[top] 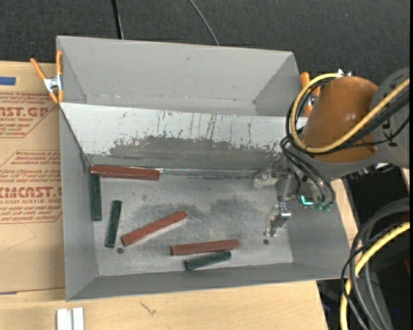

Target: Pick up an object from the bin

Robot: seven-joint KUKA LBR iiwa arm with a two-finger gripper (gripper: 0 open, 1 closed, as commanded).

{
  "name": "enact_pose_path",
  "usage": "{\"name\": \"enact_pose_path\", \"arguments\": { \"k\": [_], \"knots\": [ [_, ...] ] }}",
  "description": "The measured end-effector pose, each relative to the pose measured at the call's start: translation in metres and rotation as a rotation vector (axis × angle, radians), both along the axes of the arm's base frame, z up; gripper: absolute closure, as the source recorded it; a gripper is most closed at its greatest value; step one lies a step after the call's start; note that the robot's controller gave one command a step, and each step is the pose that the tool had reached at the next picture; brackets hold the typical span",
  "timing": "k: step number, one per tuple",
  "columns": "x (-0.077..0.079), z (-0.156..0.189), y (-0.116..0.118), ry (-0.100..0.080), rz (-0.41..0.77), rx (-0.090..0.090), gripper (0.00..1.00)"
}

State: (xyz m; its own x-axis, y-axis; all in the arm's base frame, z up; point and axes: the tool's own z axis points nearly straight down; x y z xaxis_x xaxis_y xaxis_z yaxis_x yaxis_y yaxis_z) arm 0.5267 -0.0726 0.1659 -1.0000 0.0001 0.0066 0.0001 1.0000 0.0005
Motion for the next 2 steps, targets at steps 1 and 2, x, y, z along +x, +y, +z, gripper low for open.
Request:
{"name": "enact_pose_path", "arguments": {
  "k": [1, 2],
  "knots": [
    [0.002, 0.004, 0.0, -0.007, 0.001, -0.001, 0.0],
    [-0.016, -0.036, 0.033, -0.016, 0.032, -0.003, 0.0]
  ]
}}
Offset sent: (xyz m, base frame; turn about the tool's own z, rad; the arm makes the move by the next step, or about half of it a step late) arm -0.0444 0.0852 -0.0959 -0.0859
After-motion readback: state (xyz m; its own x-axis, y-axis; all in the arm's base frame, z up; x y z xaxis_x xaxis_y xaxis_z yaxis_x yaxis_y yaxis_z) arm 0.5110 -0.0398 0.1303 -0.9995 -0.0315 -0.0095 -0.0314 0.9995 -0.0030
